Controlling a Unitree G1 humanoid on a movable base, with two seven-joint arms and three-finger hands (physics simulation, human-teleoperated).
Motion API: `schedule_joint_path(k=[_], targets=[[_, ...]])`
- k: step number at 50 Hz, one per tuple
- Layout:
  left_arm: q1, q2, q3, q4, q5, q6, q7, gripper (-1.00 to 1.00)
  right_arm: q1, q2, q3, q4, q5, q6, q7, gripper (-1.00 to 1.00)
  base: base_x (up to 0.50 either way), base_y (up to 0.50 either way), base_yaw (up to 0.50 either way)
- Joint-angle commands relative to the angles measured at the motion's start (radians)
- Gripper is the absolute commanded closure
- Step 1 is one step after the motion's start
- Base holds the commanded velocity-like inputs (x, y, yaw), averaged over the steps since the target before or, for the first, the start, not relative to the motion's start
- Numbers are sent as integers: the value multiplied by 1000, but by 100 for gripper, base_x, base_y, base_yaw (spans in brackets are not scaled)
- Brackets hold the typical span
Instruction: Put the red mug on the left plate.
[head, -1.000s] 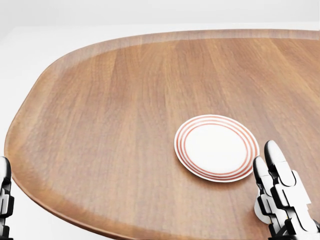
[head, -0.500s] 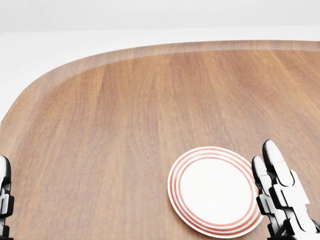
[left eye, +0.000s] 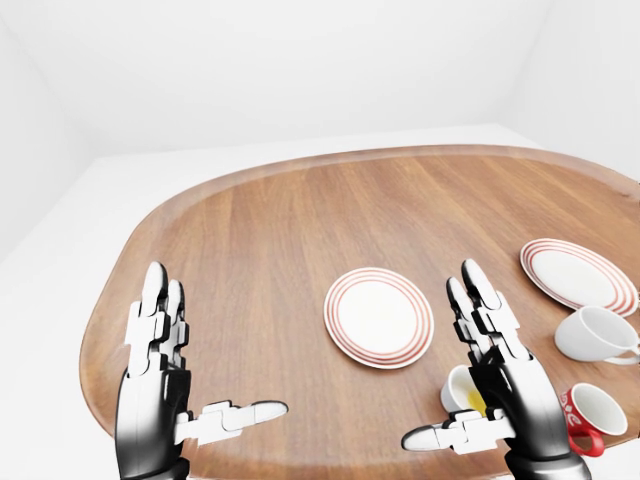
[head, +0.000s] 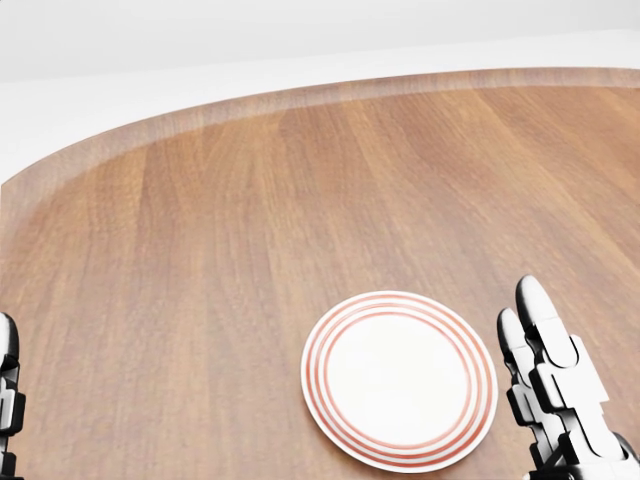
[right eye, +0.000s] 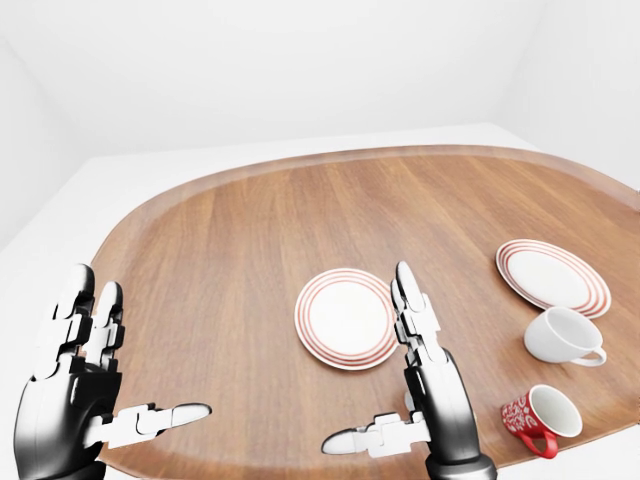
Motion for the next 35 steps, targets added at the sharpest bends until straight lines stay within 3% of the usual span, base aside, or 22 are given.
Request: schedule_joint_path(k=[1, 31, 32, 35], targets=[[1, -2, 2, -1, -1, 0, -3, -100, -4, -5, 4, -4, -3, 8, -5, -100, 49, -8, 0], [0, 1, -1, 4, 0, -3, 0, -100, 0, 1, 3, 28, -21, -30, -26, -100, 49, -10, 0], [1, 1, -1, 4, 0, -4, -1, -100, -4, 5, -2, 28, -26, -21, -38, -100, 49, -10, 0], [0, 1, -1, 5, 0, -4, -1, -100, -8, 5, -11, 39, -19, -41, -41, -100, 33, -7, 0]])
